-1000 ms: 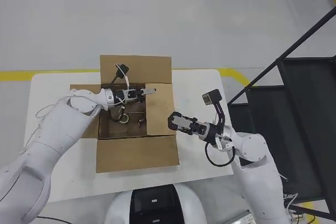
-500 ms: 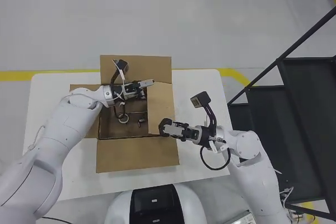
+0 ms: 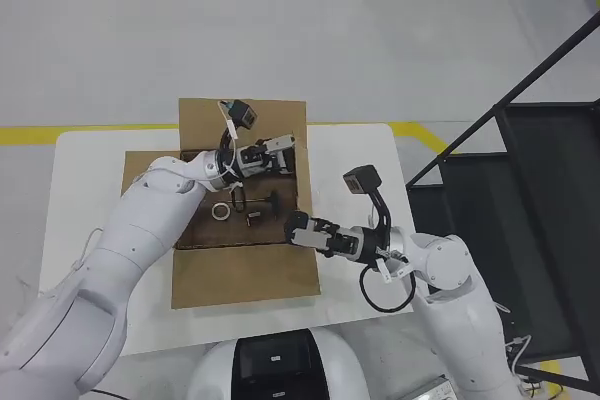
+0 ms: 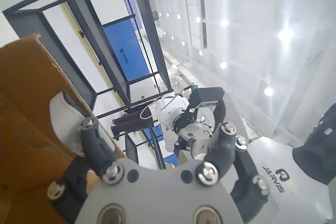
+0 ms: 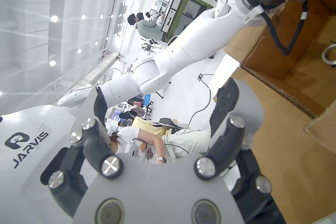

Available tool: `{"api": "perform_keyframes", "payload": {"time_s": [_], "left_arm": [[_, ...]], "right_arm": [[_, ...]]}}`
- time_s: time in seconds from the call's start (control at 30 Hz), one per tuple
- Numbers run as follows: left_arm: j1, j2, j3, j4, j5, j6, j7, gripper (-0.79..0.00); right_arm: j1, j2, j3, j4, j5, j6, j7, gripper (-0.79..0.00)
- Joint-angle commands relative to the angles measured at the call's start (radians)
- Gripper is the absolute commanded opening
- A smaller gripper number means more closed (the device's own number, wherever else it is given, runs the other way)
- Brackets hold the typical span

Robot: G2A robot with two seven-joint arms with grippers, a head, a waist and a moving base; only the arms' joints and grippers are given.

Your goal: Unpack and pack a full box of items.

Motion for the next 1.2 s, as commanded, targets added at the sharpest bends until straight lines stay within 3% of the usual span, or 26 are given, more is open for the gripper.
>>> {"api": "perform_keyframes", "payload": {"time_s": [0.0,0.33,0.47,0.57,0.7,0.83,0.97,1.17], "left_arm": [[-0.003,-0.014,0.009,-0.003,0.018,-0.008,0.022,0.000],[-0.019,-0.080,0.053,0.043,0.131,-0.054,0.100,0.000],[-0.028,-0.085,0.037,0.095,0.161,-0.099,0.098,0.000],[-0.036,-0.070,0.006,0.116,0.190,-0.141,0.112,0.000],[-0.041,-0.022,-0.062,0.097,0.225,-0.164,0.135,0.000],[-0.007,0.054,-0.154,-0.006,0.247,-0.139,0.110,0.000],[0.086,0.152,-0.284,-0.200,0.259,-0.019,-0.011,0.000],[0.319,0.288,-0.531,-0.492,0.350,0.072,-0.101,0.000]], "right_arm": [[-0.001,0.003,0.001,-0.005,-0.025,0.019,-0.021,0.000],[-0.011,0.015,0.006,0.000,-0.185,0.174,-0.165,0.000],[-0.045,0.020,0.046,-0.025,-0.228,0.231,-0.253,0.000],[-0.047,0.022,0.053,-0.021,-0.231,0.253,-0.283,0.000],[-0.056,0.025,0.061,-0.002,-0.227,0.263,-0.302,0.000],[-0.054,0.028,0.066,0.033,-0.229,0.291,-0.322,0.000],[-0.045,0.031,0.060,0.054,-0.278,0.337,-0.353,0.000],[-0.005,0.035,0.034,0.118,-0.316,0.368,-0.350,0.000]]}}
